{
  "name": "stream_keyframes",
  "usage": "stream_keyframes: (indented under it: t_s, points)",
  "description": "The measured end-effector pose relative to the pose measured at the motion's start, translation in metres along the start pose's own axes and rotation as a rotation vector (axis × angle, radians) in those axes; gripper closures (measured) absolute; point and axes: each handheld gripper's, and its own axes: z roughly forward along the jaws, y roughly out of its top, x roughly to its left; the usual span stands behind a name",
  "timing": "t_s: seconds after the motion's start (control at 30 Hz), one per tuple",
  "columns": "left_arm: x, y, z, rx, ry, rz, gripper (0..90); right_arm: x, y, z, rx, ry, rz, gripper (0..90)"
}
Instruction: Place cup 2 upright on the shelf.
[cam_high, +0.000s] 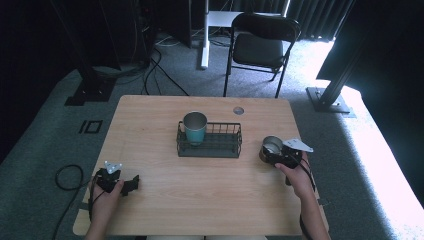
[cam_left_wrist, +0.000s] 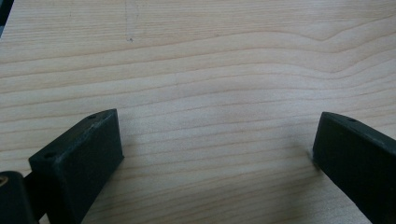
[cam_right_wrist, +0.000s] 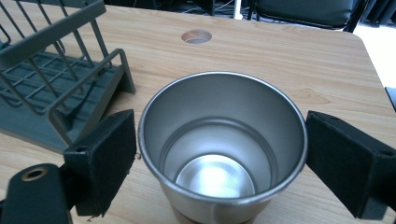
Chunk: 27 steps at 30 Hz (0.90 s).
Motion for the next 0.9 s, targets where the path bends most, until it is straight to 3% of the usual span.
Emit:
stream_keyframes:
  t_s: [0.4, 0.63, 0.9]
  points:
    - [0.000, 0.000, 0.000, 0.000, 0.000, -0.001, 2.3, 0.002, 0.001, 0.010, 0.015, -0.023, -0.014, 12.3]
    - [0.000, 0.000, 0.000, 0.000, 0.001, -0.001, 2.3, 0.003, 0.004, 0.009, 0.036, -0.032, -0.025, 13.1]
    - [0.001, 0.001, 0.001, 0.001, -0.001, 0.000, 2.3, 0.001, 0.012, 0.004, 0.023, -0.033, -0.009, 13.2]
